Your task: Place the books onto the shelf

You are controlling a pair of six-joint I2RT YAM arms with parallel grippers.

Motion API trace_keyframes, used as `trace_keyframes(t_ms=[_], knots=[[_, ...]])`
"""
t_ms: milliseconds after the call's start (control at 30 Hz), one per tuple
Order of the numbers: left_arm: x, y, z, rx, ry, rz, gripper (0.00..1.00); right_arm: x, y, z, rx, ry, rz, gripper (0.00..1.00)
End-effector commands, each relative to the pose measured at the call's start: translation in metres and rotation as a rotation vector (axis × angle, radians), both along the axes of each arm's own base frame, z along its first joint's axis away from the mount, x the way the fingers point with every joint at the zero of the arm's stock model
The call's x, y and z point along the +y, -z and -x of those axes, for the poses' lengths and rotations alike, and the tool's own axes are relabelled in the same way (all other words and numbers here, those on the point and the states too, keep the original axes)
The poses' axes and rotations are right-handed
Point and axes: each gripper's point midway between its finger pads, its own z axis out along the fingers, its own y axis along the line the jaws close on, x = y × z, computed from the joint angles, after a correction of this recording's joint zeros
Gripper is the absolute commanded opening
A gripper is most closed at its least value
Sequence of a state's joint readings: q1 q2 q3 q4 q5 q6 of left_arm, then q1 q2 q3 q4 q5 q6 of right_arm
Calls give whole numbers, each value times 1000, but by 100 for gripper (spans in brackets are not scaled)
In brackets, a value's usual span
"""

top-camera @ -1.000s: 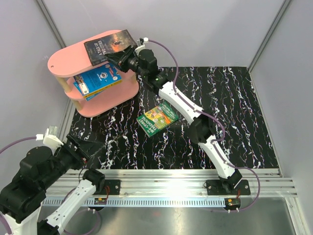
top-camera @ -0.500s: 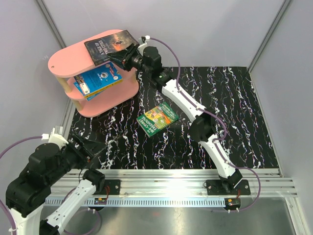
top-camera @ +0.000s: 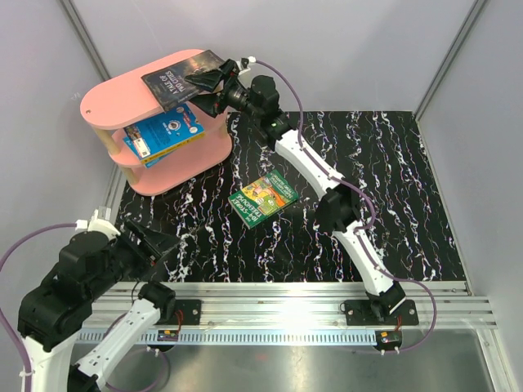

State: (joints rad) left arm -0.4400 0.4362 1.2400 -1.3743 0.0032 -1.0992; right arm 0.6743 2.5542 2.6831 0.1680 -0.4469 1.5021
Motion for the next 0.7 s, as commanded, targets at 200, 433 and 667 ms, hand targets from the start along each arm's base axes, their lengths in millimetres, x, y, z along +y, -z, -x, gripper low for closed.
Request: trace_keyframes(t_ms=[200, 433, 667], knots=[[-19, -3, -31, -6, 30, 1, 70, -21, -26, 19, -85, -105, -7, 90], [-37, 1, -48, 9, 81, 15, 69, -22, -19, 19, -87, -123, 12, 94], [-39, 1, -50, 8, 96, 6, 68, -28, -35, 27, -160, -151, -113, 100]])
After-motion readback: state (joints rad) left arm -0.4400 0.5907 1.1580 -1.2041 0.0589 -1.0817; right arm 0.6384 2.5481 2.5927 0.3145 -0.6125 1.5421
